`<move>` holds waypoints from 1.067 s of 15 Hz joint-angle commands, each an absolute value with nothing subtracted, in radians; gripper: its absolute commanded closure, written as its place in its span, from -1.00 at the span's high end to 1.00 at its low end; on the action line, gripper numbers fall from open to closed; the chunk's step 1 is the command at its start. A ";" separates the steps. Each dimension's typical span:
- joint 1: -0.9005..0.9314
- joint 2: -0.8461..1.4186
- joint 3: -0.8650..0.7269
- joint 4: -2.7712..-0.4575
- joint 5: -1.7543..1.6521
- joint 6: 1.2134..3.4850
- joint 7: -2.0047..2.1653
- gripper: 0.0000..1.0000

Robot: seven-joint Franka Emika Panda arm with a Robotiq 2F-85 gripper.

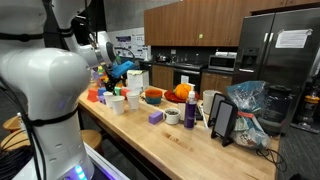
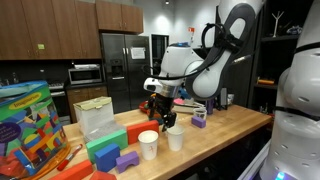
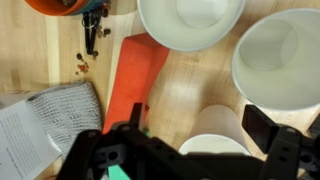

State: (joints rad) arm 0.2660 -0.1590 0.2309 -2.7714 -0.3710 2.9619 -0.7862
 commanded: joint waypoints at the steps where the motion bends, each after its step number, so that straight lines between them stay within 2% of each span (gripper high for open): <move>1: 0.306 -0.152 0.224 -2.777 -0.368 2.989 -0.781 1.00; 16: 0.348 -0.145 0.310 -2.772 -0.401 2.956 -0.690 1.00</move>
